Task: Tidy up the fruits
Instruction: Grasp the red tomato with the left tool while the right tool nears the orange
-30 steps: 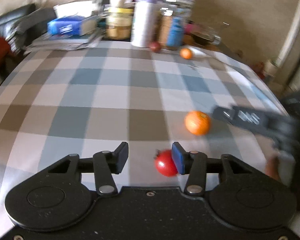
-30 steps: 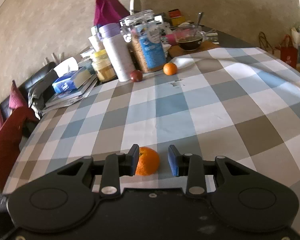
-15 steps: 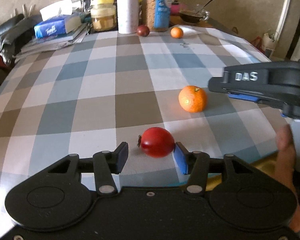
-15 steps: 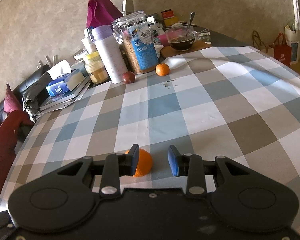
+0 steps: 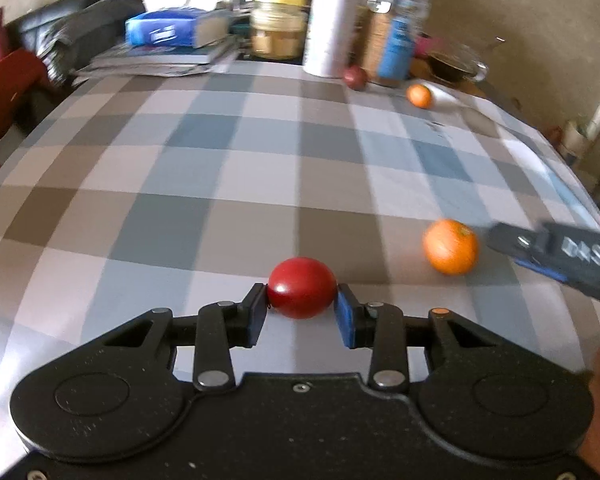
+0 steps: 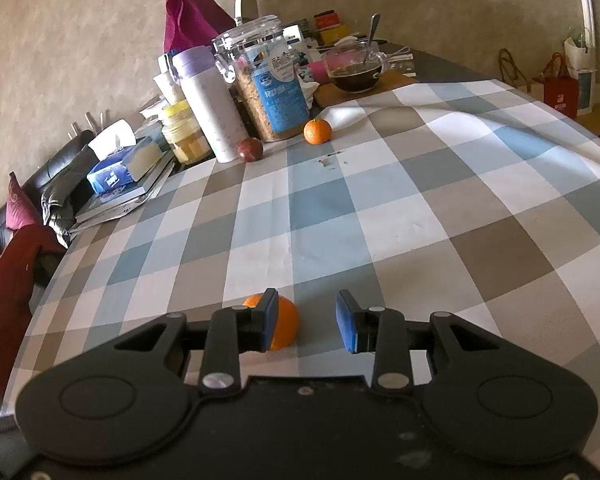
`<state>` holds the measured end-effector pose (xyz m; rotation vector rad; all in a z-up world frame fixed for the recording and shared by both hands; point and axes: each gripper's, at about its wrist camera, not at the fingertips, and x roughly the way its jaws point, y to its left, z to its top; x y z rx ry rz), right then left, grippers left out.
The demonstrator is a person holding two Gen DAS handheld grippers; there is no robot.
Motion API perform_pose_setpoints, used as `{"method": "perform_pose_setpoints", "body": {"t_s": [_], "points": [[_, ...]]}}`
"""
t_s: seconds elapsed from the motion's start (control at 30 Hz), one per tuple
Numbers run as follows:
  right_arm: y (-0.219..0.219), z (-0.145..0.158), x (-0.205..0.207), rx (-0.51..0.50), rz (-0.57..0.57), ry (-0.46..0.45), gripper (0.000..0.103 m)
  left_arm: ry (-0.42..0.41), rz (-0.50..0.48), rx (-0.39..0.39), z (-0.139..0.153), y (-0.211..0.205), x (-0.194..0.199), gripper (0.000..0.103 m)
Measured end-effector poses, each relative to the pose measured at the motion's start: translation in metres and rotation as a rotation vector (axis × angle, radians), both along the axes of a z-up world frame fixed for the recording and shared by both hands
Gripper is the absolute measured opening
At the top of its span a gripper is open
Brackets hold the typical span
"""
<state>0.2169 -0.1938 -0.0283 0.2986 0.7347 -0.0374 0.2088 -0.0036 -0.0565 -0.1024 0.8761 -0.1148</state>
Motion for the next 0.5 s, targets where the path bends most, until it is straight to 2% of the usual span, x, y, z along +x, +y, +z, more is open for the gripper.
{"method": "perform_pose_setpoints", "body": {"t_s": [0.2, 0.5], "points": [[0.004, -0.001, -0.001, -0.014, 0.026, -0.001, 0.035, -0.011, 0.059, -0.027, -0.001, 0.019, 0.01, 0.046], [0.021, -0.004, -0.004, -0.053, 0.1, -0.01, 0.035, -0.021, 0.085, -0.057, -0.003, 0.027, 0.009, 0.046]]}}
